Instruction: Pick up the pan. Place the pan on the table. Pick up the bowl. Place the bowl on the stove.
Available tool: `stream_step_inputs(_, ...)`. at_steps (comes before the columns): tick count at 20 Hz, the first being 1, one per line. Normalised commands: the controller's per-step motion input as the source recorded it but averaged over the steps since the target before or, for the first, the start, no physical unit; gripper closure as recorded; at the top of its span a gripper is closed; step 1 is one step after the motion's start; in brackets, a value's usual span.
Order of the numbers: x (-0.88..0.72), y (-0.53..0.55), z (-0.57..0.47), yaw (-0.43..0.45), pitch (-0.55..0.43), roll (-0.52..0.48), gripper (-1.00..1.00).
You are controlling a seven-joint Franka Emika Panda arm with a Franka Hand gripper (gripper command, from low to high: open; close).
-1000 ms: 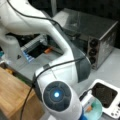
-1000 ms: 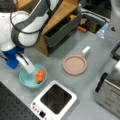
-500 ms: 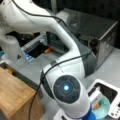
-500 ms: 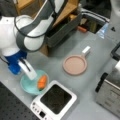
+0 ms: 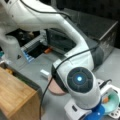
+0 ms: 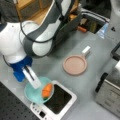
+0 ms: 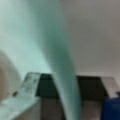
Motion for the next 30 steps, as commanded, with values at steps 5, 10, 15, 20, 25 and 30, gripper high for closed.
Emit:
stream_step_inputs(5,-0.38,0.32,-0.10,-0.027,-0.133,-0.340,1.00)
stream_step_inputs(10,-0.43,0.28,-0.12,-0.001,-0.156,-0.377,1.00)
stream_step_inputs(15,-0.49,0.33,-0.10,-0.044,-0.186,-0.360,1.00)
stream_step_inputs(20,-0.52,0.35,-0.11,-0.036,-0.182,-0.413,1.00)
stream_step_inputs(25,-0.45,0.28,-0.15,-0.041,-0.198,-0.430,1.00)
stream_step_inputs(30,-0.39,0.17,-0.18,-0.031,-0.202,-0.383,-1.00)
